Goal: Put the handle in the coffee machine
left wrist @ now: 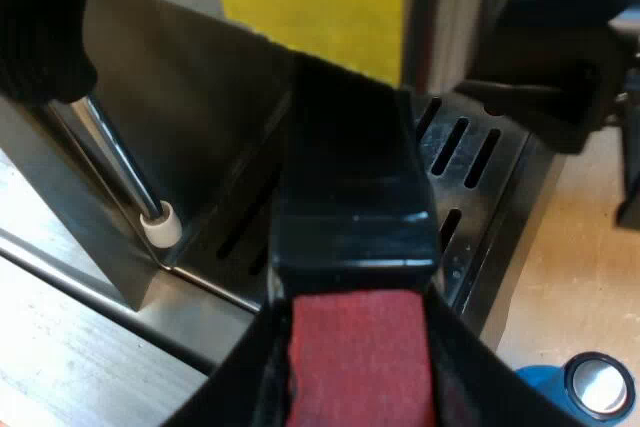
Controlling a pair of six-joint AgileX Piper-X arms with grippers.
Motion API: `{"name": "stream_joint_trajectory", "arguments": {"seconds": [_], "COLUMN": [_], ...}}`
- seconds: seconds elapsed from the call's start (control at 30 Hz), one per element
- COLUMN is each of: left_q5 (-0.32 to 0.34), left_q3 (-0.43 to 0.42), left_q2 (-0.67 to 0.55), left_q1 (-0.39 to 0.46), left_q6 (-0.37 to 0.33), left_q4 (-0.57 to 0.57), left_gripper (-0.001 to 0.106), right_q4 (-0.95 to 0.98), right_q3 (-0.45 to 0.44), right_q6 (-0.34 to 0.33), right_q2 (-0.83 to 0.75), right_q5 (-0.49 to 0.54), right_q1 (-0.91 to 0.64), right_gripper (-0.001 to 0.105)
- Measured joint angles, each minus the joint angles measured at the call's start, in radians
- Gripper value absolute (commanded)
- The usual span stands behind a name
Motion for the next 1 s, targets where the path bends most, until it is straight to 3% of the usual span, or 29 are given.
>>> {"name": "stream_joint_trajectory", "arguments": {"seconds": [0.23,0.27,0.33,0.6,1.0], "left_q5": [0.000,0.000,0.000,0.000,0.000], "left_q3": [0.000,0.000,0.000,0.000,0.000], "left_q2": [0.000,0.000,0.000,0.000,0.000], "left_q1": [0.000,0.000,0.000,0.000,0.000], "left_q6": [0.000,0.000,0.000,0.000,0.000], "left_q4": [0.000,0.000,0.000,0.000,0.000], "left_gripper": [0.000,0.000,0.000,0.000,0.000], "right_q4": [-0.006,-0.006,-0.006,-0.028,-0.089], "right_q3": [-0.068,-0.088,-0.104,-0.120,-0.120], "right_q6": [-0.052,-0.095,-0.105,-0.132,-0.140], "right_q2": [0.036,0.050,0.055,0.055,0.066], "right_q5": [-0.006,-0.009,-0.009,0.063,0.065], "right_q1": [0.000,0.000,0.000,0.000,0.000], "right_gripper": [0.047,0.047,0.047,0.025,0.035]}}
